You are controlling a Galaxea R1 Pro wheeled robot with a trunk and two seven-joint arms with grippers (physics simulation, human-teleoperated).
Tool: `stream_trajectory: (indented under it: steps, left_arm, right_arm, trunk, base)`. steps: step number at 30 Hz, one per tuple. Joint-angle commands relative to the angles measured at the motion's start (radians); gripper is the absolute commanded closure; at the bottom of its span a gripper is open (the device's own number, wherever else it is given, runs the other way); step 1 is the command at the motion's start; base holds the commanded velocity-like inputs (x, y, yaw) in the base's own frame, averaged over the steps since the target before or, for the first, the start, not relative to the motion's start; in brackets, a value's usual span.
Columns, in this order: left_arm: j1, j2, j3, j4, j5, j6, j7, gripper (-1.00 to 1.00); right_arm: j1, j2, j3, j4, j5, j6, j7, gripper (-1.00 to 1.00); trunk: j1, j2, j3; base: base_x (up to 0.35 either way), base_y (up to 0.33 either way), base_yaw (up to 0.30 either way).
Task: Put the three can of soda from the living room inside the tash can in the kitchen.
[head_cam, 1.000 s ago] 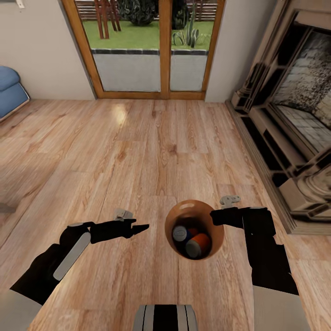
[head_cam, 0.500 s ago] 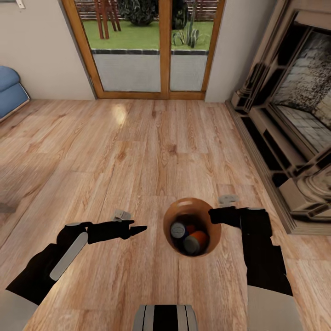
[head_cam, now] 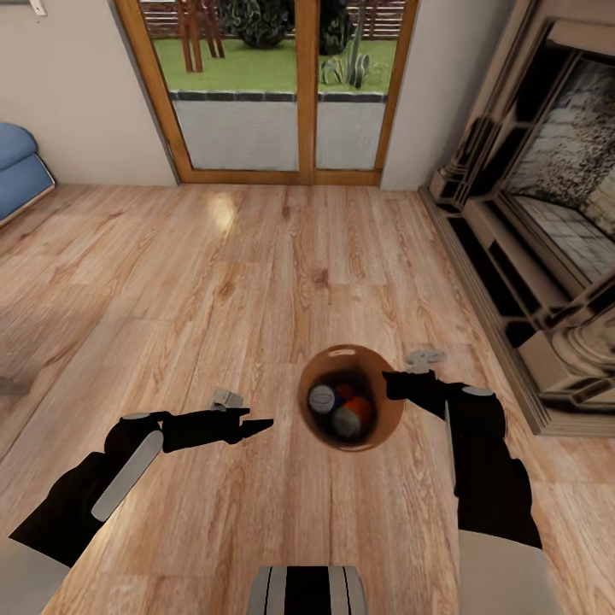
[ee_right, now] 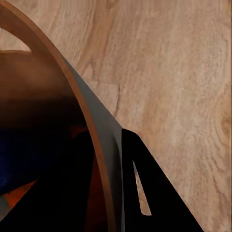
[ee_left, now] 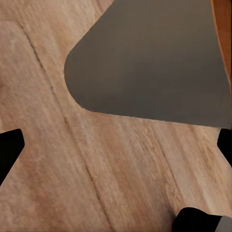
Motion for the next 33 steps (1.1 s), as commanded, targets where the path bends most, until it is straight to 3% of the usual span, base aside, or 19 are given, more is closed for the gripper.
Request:
stream_trajectory:
  steps: [1, 4, 9, 16, 20, 25, 29, 33]
  left_arm:
    - [0.000, 0.000, 0.000, 0.000, 0.000, 0.000, 0.000, -1.00]
    - [0.000, 0.002, 0.000, 0.000, 0.000, 0.000, 0.000, -1.00]
    - [0.000, 0.006, 0.000, -0.001, 0.000, 0.000, 0.000, -1.00]
    - [0.000, 0.007, 0.000, 0.000, 0.000, 0.000, 0.000, -1.00]
    - [0.000, 0.008, 0.000, -0.001, 0.000, -0.001, 0.000, -1.00]
    - [0.000, 0.008, 0.000, -0.001, 0.000, -0.001, 0.000, -1.00]
    - [0.000, 0.008, 0.000, 0.000, 0.000, -0.001, 0.000, -1.00]
    - [0.000, 0.008, 0.000, 0.000, 0.000, -0.001, 0.000, -1.00]
  right_arm:
    - [0.000, 0.000, 0.001, 0.039, -0.004, -0.025, -0.028, 1.00]
    - [0.000, 0.000, 0.003, 0.107, -0.035, -0.079, -0.095, 1.00]
    - [0.000, 0.000, 0.004, 0.143, -0.095, -0.111, -0.125, 1.00]
    - [0.000, 0.000, 0.006, 0.239, -0.125, -0.220, -0.200, 1.00]
    - [0.000, 0.000, 0.007, 0.255, -0.195, -0.237, -0.217, 1.00]
    - [0.000, 0.000, 0.007, 0.259, -0.207, -0.241, -0.220, 1.00]
    - [-0.038, 0.000, 0.006, 0.370, -0.208, -0.272, -0.230, 1.00]
    - [-0.046, 0.000, 0.006, 0.393, -0.207, -0.281, -0.235, 1.00]
  trunk:
    - [0.000, 0.000, 0.000]
    - [0.000, 0.000, 0.000]
    - [0.000, 0.000, 0.000]
    - [0.000, 0.000, 0.000]
    - [0.000, 0.000, 0.000]
    - [0.000, 0.000, 0.000]
    - [0.000, 0.000, 0.000]
    - [0.000, 0.000, 0.000]
  base:
    - [0.000, 0.000, 0.000]
    - [0.000, 0.000, 0.000]
    - [0.000, 0.000, 0.000]
    - [0.000, 0.000, 0.000]
    - [0.000, 0.000, 0.000]
    - [0.000, 0.000, 0.000]
    - [0.000, 0.000, 0.000]
    - [0.000, 0.000, 0.000]
